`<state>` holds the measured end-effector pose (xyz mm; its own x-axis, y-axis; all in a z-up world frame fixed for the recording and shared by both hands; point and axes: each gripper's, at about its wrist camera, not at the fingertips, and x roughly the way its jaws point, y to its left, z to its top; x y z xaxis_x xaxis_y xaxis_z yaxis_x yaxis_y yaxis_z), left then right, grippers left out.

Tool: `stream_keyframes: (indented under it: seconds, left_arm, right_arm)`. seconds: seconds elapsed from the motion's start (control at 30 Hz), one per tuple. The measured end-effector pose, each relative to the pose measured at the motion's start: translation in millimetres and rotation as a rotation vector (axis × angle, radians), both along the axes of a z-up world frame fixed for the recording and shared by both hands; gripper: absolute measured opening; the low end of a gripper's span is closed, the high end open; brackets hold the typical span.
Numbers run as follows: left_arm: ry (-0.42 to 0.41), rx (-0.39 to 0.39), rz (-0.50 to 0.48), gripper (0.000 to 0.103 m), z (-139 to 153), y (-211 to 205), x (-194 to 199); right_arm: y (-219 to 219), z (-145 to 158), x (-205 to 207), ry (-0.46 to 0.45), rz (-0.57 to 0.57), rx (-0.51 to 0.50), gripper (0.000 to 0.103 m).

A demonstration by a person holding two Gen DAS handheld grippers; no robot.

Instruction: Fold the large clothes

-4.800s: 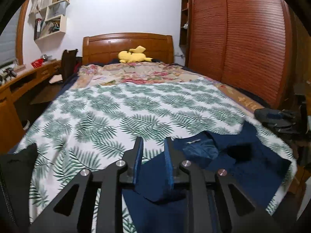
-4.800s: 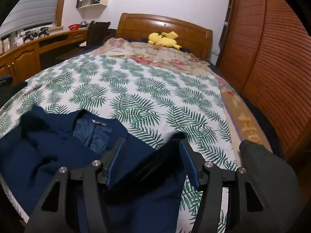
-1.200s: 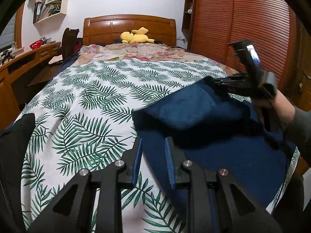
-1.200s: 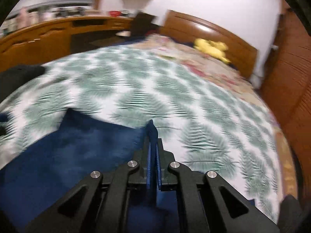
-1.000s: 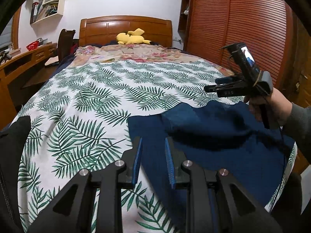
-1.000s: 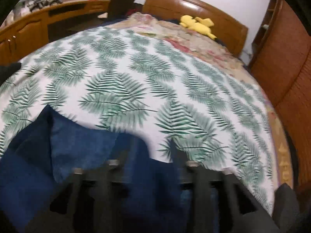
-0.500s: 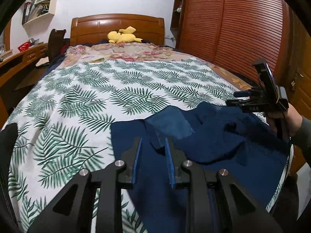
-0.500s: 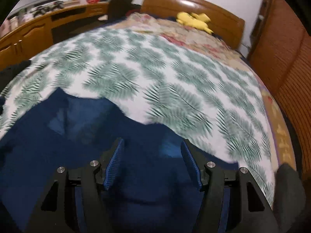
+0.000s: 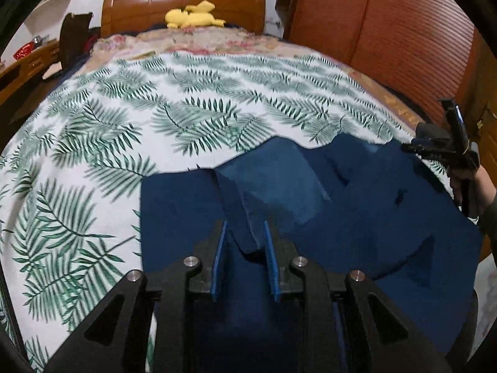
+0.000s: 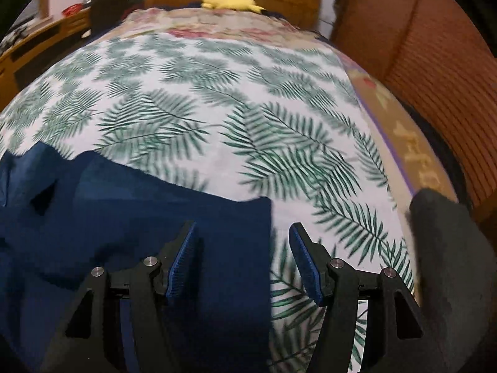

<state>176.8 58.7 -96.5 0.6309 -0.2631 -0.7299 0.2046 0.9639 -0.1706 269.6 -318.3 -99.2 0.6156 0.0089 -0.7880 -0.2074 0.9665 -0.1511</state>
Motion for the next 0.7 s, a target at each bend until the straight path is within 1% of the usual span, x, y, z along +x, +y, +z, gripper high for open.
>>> stream_keyframes:
  seconds: [0.13, 0.23, 0.27, 0.3, 0.33, 0.37, 0.4, 0.47, 0.5, 0.53, 0.57, 0.63, 0.7]
  left_arm:
    - [0.047, -0.005, -0.003, 0.022, -11, -3, 9]
    - [0.072, -0.013, -0.011, 0.022, -16, -4, 12]
    - [0.076, -0.015, -0.013, 0.022, -16, -4, 13]
    - [0.082, -0.015, -0.016, 0.022, -17, -5, 14]
    - [0.082, -0.016, -0.019, 0.022, -17, -5, 14]
    - [0.081, -0.014, -0.027, 0.022, -17, -7, 13]
    - [0.081, -0.012, -0.033, 0.021, -17, -7, 13]
    - [0.082, -0.012, -0.06, 0.019, -16, -11, 13]
    - [0.084, -0.012, -0.069, 0.012, -16, -12, 14]
    - [0.088, -0.015, -0.079, 0.011, -16, -14, 15]
    - [0.088, -0.019, -0.085, 0.004, -16, -14, 16]
    - [0.068, -0.015, -0.087, 0.002, -13, -15, 15]
    - [0.018, -0.002, -0.053, 0.001, -3, -13, 14]
  right_arm:
    - [-10, -8, 4, 0.04, -0.005, 0.051, 0.062]
    - [-11, -12, 3, 0.054, 0.006, 0.071, 0.062]
    - [-12, -12, 2, 0.053, 0.016, 0.083, 0.057]
    - [-11, -12, 2, 0.055, 0.031, 0.096, 0.039]
    - [-8, -11, 1, 0.056, 0.058, 0.105, 0.028]
    - [-6, -11, -1, 0.052, 0.071, 0.098, 0.012]
    - [-4, -11, -2, 0.05, 0.083, 0.098, 0.004]
    - [-1, -6, -6, 0.021, 0.116, 0.098, 0.002]
    - [0, -2, -9, -0.005, 0.132, 0.096, 0.002]
    - [1, 3, -12, -0.032, 0.137, 0.096, 0.002]
    - [0, 7, -14, -0.057, 0.138, 0.097, 0.001]
    - [0, 16, -17, -0.106, 0.134, 0.088, 0.001]
    - [-2, 26, -18, -0.154, 0.124, 0.074, 0.001]
